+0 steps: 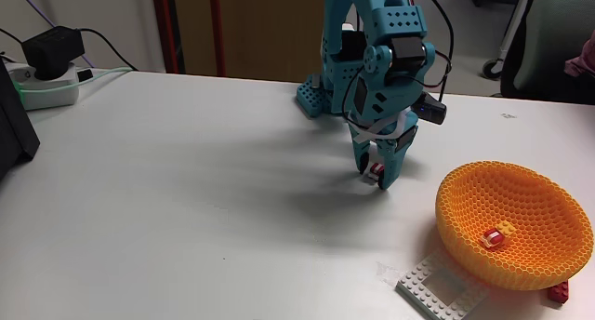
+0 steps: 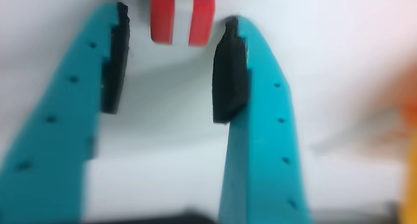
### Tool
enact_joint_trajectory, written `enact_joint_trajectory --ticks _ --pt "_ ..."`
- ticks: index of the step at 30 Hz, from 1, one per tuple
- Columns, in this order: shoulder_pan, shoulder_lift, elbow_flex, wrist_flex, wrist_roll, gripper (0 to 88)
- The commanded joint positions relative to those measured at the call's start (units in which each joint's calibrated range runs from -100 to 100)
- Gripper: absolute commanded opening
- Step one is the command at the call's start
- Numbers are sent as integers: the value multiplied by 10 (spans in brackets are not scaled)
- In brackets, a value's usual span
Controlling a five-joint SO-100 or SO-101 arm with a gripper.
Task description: Pick only small cubed objects and place them into the bowl
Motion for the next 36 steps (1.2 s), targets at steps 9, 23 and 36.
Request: enact_joint_trajectory --ticks 9,23,36 --pt "-9 52 -45 16 8 157" --pt "-6 36 -57 63 27 133" --pt "-13 -4 -30 72 42 95"
